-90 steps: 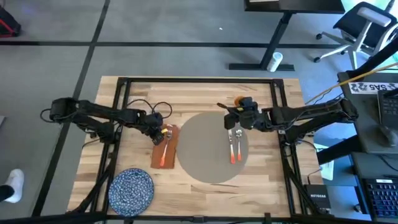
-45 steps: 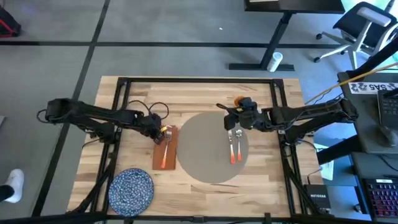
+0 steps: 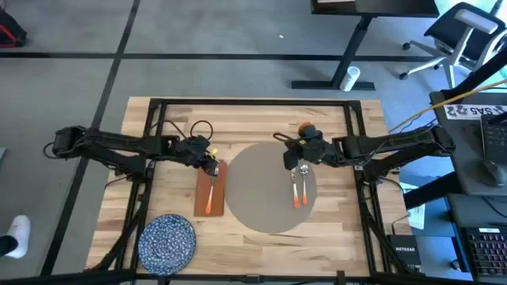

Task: Set table place
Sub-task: Adjust the orange fork on the orange napkin

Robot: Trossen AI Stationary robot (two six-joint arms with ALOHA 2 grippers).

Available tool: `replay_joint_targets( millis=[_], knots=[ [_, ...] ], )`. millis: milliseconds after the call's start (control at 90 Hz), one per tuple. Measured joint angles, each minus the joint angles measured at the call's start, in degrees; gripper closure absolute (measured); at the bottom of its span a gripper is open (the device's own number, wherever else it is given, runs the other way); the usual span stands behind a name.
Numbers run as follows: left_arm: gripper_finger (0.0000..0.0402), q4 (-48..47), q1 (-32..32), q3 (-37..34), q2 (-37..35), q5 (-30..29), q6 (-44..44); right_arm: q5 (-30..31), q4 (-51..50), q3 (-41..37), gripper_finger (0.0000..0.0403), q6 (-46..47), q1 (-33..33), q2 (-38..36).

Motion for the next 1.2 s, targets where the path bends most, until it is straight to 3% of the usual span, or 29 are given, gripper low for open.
replay_joint_targets(
  millis=[189, 767, 1200],
  knots=[
    [0.0402, 0.1, 0.9, 0.8, -0.6, -0.1, 2.2, -9.2, 7.1, 0.0, 0.0403, -5.8, -3.3, 2.9],
    [0.0402, 3.4, 1.0, 0.9, 10.5, 3.6, -7.6, -8.8, 7.1, 0.0, 0.0403, -8.8, -4.3, 3.1],
    [0.0402, 2.5, 3.3, 0.9, 15.8, 1.7, -6.8, -8.8, 7.1, 0.0, 0.0403, -8.9, -4.3, 3.1]
  ],
)
